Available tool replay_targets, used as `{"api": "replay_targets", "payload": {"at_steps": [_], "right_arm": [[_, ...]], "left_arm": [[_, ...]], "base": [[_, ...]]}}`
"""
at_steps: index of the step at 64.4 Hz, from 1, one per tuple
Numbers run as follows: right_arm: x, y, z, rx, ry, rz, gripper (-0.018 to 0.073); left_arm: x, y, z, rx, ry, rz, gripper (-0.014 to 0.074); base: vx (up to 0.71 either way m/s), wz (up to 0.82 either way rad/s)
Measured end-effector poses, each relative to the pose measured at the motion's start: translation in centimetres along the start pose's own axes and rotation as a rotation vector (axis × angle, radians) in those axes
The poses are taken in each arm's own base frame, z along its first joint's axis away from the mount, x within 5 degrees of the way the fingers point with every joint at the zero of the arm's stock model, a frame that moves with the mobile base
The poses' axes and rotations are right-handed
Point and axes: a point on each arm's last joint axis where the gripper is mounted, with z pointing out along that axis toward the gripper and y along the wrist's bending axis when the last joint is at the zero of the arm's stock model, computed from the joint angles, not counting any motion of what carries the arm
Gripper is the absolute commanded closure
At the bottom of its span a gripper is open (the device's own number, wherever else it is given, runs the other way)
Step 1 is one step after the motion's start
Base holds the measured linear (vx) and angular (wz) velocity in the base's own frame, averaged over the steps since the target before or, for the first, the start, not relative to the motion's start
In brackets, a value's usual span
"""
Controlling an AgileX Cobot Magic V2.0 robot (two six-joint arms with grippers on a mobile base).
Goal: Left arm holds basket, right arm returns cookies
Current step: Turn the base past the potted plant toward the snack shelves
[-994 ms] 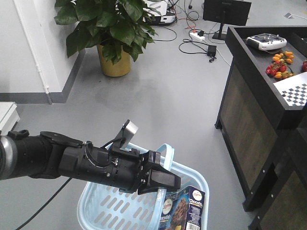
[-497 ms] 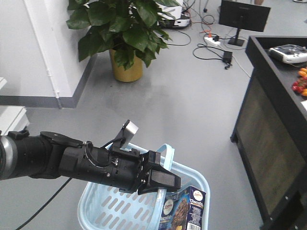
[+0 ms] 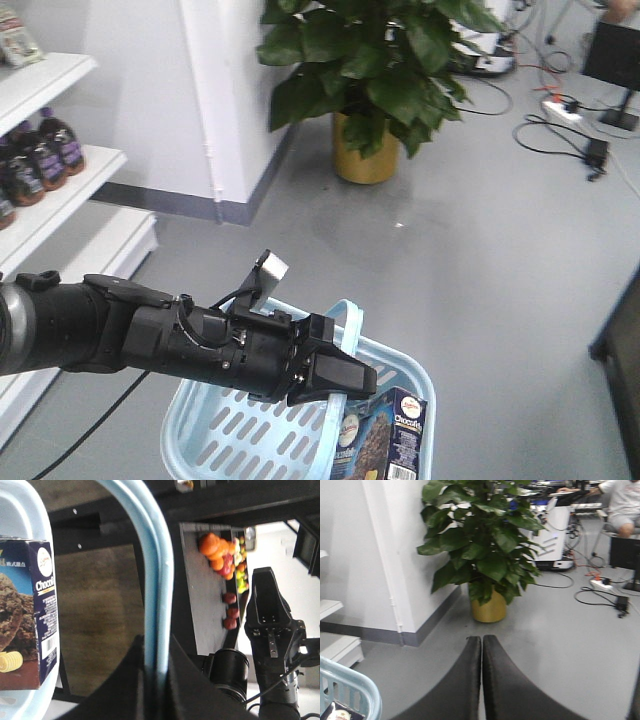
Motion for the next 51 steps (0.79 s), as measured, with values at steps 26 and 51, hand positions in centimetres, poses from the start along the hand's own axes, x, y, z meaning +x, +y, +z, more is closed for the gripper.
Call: {"api": "replay_targets", "payload": {"at_steps": [26,51], "right_arm": [[0.0,0.0,0.0,0.0,0.0,0.0,0.0568],[0.0,0.0,0.0,0.0,0.0,0.0,0.0568]], "left_arm": [[0.0,0.0,0.0,0.0,0.0,0.0,0.0603],[0.0,0.0,0.0,0.0,0.0,0.0,0.0603]], "base": [[0.2,0.38],[0.19,0.37]]}}
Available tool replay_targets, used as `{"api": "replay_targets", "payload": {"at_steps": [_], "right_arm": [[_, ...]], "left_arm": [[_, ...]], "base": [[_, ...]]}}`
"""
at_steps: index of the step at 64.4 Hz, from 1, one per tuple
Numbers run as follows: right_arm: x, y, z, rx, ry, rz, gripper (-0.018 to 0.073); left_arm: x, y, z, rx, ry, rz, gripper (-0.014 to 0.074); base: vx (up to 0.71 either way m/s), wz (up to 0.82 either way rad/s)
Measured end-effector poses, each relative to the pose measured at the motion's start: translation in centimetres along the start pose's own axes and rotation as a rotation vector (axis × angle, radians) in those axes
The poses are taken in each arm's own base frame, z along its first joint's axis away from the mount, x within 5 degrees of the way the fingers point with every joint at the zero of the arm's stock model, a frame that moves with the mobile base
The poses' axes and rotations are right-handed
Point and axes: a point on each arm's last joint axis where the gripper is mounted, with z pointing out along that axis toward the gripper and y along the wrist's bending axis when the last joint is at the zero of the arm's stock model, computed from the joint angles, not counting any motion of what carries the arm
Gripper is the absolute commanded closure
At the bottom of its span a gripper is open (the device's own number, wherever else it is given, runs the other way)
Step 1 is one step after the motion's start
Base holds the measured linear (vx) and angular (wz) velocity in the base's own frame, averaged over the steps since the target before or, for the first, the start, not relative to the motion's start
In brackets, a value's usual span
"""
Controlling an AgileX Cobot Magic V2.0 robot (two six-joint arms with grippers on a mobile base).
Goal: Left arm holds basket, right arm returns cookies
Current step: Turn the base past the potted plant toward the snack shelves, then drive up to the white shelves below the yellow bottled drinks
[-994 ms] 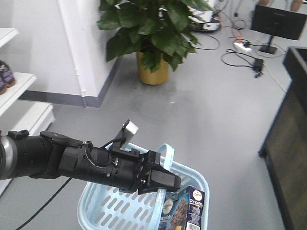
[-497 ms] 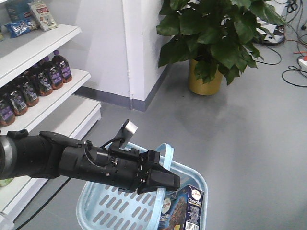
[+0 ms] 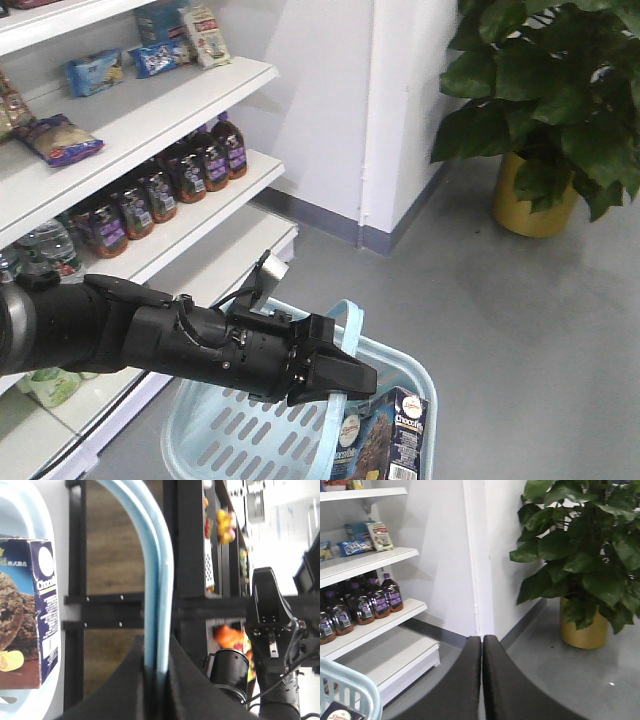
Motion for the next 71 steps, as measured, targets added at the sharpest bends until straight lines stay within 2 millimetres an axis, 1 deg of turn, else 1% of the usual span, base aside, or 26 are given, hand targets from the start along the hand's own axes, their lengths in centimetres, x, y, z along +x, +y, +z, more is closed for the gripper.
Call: {"api": "replay_targets", "payload": {"at_steps": [31,71], "right_arm": [[0.0,0.0,0.0,0.0,0.0,0.0,0.0568],[0.0,0.0,0.0,0.0,0.0,0.0,0.0568]], "left_arm": [[0.0,0.01,0.0,-0.001,-0.001,0.0,0.0603],[0.0,0.01,0.0,-0.001,-0.001,0.0,0.0603]], "base": [[0.16,0.55],[0.15,0.4]]}}
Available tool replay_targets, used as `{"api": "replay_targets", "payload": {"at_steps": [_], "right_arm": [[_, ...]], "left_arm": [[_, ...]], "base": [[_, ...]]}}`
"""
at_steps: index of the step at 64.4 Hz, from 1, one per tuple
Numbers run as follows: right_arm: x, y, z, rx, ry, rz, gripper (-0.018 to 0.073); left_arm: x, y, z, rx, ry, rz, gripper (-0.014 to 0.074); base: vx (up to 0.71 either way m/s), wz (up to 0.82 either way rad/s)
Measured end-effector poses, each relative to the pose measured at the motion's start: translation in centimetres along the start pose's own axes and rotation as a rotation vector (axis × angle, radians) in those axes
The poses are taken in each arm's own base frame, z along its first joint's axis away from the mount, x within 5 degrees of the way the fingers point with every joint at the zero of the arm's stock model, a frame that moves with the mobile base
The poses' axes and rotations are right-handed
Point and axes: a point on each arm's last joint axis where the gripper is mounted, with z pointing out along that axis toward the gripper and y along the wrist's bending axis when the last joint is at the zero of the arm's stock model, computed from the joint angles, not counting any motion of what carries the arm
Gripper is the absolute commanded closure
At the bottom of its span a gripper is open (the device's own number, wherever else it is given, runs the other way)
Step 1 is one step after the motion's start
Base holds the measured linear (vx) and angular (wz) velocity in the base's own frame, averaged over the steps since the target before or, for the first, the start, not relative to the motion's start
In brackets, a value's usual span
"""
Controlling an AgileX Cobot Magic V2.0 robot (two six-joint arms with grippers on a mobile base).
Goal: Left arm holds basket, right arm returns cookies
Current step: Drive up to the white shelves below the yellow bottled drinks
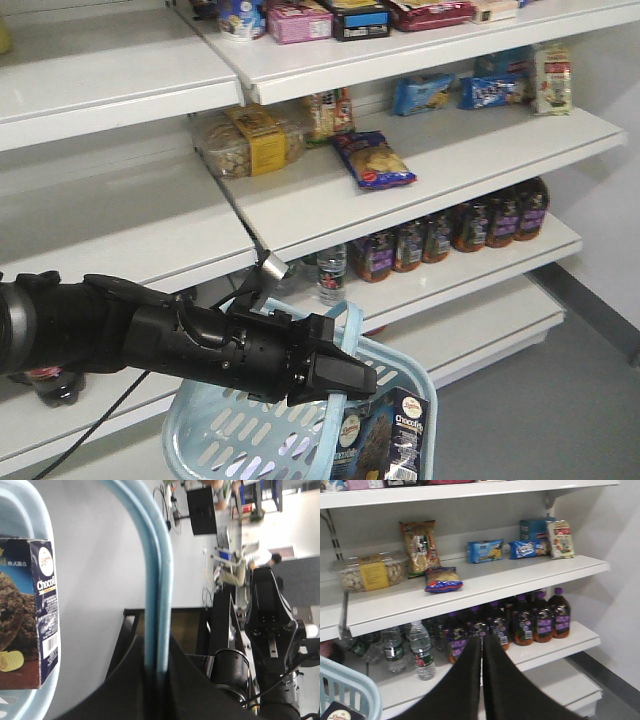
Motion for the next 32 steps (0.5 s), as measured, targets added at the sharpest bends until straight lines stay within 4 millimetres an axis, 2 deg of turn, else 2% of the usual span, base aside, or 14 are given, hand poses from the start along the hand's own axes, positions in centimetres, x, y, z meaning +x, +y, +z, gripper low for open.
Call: {"api": "replay_targets", "payload": {"at_steps": [32], "right_arm": [[0.0,0.0,0.0,0.0,0.0,0.0,0.0568]], "left_arm": [[0.0,0.0,0.0,0.0,0.0,0.0,0.0603]], "base": [[0.14,0.53]]}}
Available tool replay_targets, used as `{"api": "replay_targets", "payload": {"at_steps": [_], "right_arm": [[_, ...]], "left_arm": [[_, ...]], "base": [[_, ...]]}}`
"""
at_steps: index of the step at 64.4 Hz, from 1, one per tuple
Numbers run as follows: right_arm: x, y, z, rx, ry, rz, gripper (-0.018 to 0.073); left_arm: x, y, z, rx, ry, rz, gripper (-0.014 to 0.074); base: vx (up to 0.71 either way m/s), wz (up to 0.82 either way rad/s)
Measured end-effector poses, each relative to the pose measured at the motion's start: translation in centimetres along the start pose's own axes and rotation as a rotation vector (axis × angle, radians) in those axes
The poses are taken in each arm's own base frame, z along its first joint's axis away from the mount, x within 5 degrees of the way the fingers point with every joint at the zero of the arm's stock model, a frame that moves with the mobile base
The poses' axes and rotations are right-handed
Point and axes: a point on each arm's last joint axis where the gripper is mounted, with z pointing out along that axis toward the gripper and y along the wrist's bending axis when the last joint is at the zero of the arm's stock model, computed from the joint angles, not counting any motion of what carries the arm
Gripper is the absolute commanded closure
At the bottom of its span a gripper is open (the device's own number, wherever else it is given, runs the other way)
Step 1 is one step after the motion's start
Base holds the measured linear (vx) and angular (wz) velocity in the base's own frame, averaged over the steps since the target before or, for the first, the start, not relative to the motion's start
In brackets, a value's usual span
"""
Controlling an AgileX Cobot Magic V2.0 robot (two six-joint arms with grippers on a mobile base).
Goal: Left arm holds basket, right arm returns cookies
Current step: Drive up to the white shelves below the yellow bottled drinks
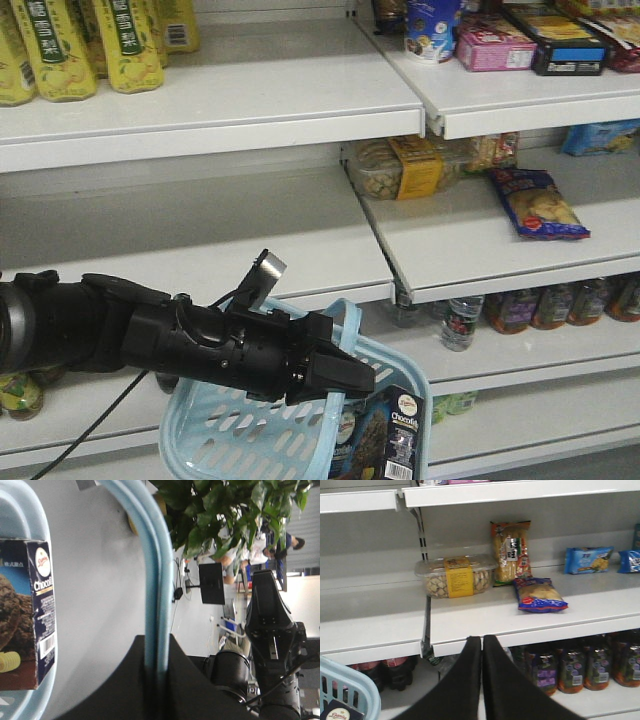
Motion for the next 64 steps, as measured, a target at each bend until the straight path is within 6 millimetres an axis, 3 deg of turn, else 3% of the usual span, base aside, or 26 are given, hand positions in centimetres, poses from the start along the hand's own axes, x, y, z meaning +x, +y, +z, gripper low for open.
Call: {"api": "replay_targets", "payload": {"at_steps": [35,64], "right_arm": [[0.0,0.0,0.0,0.0,0.0,0.0,0.0568],[0.0,0.0,0.0,0.0,0.0,0.0,0.0568]], "left_arm": [[0.0,0.0,0.0,0.0,0.0,0.0,0.0603],[0.0,0.0,0.0,0.0,0.0,0.0,0.0603]], "base": [[0.1,0.32],[0.06,0.09]]}}
